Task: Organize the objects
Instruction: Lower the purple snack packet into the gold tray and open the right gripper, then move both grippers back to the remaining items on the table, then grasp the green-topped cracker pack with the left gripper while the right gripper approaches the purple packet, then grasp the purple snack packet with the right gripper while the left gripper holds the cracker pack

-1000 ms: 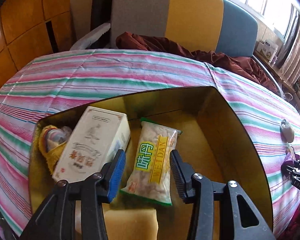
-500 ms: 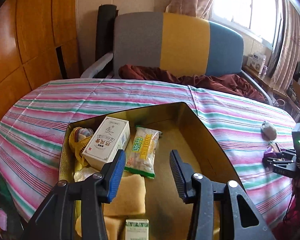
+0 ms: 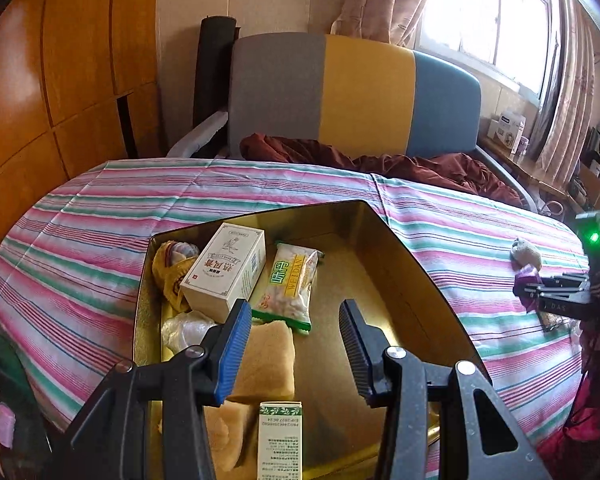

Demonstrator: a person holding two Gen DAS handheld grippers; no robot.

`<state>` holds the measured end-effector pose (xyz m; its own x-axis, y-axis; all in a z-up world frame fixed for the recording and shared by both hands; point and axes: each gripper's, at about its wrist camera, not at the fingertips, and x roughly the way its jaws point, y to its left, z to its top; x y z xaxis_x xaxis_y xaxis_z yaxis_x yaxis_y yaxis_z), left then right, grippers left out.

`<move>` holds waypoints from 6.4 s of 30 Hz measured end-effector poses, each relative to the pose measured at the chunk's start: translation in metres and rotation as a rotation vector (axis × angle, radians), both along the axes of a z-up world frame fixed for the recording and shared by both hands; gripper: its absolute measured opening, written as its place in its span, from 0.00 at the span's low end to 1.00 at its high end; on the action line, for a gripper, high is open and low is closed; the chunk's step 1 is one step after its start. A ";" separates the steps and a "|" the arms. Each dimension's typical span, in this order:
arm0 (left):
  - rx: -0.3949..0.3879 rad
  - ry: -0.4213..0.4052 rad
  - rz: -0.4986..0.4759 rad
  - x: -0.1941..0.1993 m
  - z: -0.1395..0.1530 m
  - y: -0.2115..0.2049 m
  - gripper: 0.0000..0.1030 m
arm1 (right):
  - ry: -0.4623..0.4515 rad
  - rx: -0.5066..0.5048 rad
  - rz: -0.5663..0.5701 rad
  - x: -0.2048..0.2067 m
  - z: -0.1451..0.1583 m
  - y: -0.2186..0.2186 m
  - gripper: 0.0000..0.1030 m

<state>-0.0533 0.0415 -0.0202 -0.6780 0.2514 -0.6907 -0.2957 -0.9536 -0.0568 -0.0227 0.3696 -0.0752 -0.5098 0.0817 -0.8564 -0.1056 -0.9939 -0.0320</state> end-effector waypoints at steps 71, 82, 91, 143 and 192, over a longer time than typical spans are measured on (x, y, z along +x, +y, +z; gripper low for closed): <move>0.014 -0.060 -0.221 0.038 -0.006 0.068 0.45 | 0.247 -0.138 -0.578 0.101 0.048 0.154 1.00; -0.035 -0.140 -0.483 0.065 -0.025 0.183 0.45 | 0.280 -0.530 -0.897 0.152 0.005 0.228 1.00; -0.059 -0.244 -0.578 0.064 -0.050 0.247 0.45 | 0.348 -0.620 -0.923 0.163 0.003 0.230 1.00; -0.001 -0.231 -0.618 0.066 -0.090 0.258 0.48 | 0.271 -0.489 -0.580 0.108 0.020 0.186 0.96; 0.097 -0.124 -0.643 0.074 -0.098 0.239 0.50 | -0.071 -0.146 -0.304 0.049 -0.026 0.138 0.32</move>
<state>0.0203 0.2800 -0.1179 -0.2889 0.6445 -0.7079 -0.7900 -0.5782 -0.2039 0.0265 0.5074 -0.1009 -0.4196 0.0950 -0.9027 -0.4000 -0.9121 0.0900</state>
